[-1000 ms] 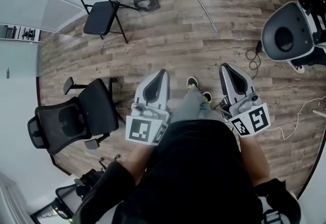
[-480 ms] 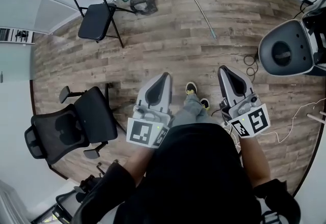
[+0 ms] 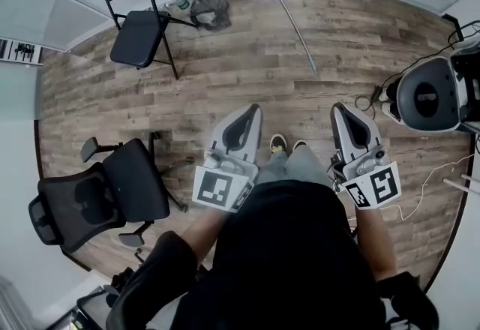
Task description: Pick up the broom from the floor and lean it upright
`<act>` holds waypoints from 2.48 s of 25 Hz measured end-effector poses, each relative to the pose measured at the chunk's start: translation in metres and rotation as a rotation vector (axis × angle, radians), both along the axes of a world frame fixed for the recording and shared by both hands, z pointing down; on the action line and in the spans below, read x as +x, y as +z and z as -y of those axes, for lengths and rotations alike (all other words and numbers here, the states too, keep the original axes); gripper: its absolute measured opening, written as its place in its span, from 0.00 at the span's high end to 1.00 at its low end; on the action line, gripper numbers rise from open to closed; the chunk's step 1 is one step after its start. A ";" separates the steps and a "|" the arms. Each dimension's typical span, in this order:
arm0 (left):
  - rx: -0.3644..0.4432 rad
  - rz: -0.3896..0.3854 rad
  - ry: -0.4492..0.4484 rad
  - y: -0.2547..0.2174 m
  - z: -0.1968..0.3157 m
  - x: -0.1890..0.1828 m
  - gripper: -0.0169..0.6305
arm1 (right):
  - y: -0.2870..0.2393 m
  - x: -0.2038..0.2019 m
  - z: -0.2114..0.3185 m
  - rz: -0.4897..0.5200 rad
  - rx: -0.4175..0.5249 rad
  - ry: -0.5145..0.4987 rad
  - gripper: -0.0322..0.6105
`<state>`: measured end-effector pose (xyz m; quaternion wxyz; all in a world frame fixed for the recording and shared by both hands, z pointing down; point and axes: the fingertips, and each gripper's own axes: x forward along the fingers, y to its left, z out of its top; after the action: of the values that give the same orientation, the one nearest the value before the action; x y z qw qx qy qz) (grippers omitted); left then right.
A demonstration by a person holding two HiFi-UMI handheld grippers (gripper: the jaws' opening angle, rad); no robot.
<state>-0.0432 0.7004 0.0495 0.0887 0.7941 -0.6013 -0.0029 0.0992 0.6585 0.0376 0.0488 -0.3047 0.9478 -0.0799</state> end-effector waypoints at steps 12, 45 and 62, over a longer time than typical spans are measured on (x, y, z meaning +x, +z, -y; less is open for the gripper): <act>-0.009 -0.011 0.028 -0.010 0.066 0.005 0.94 | 0.003 0.017 0.054 -0.023 -0.028 0.056 0.92; 0.000 0.057 0.113 -0.017 0.263 0.028 0.94 | 0.042 0.042 0.272 -0.074 -0.087 0.100 0.92; -0.021 -0.046 0.136 0.004 0.336 -0.049 0.94 | 0.059 -0.051 0.317 -0.234 -0.193 0.002 0.92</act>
<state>-0.0918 0.3641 0.0534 0.1108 0.8319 -0.5437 -0.0090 0.0479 0.3417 0.0967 -0.0916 -0.3160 0.9347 -0.1345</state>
